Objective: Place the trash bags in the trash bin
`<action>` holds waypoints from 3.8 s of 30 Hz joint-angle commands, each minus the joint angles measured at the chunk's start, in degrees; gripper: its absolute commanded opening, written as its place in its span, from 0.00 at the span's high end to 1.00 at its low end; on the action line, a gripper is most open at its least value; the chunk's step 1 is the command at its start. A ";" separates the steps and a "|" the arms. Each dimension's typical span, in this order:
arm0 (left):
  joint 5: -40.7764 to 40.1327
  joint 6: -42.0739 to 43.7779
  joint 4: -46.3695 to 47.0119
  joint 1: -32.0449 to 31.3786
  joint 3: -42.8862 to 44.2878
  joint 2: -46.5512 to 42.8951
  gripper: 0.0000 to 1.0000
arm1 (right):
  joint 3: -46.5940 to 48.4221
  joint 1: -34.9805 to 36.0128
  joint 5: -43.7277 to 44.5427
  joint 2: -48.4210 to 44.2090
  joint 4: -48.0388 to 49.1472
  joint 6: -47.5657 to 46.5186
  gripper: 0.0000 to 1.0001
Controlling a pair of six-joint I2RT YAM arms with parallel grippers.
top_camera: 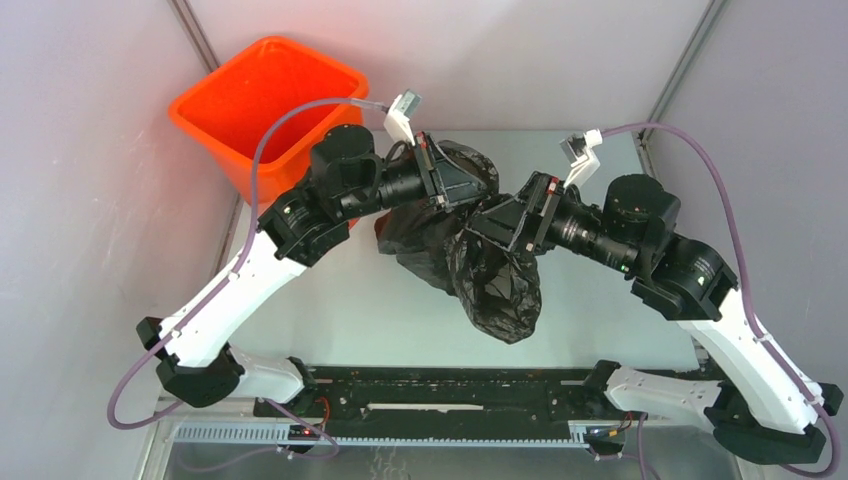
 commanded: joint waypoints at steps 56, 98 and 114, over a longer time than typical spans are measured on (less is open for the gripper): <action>-47.60 39.04 -35.90 20.70 24.40 1.17 0.01 | 4.07 -6.95 19.13 -10.03 -15.71 -12.55 1.00; -11.75 35.17 -29.09 27.22 26.41 18.14 0.96 | 15.34 -8.00 20.67 -9.93 -15.70 -21.39 1.00; -1.89 13.96 -12.60 13.59 15.99 18.02 1.00 | 32.35 -7.90 24.84 -4.92 1.13 -33.69 1.00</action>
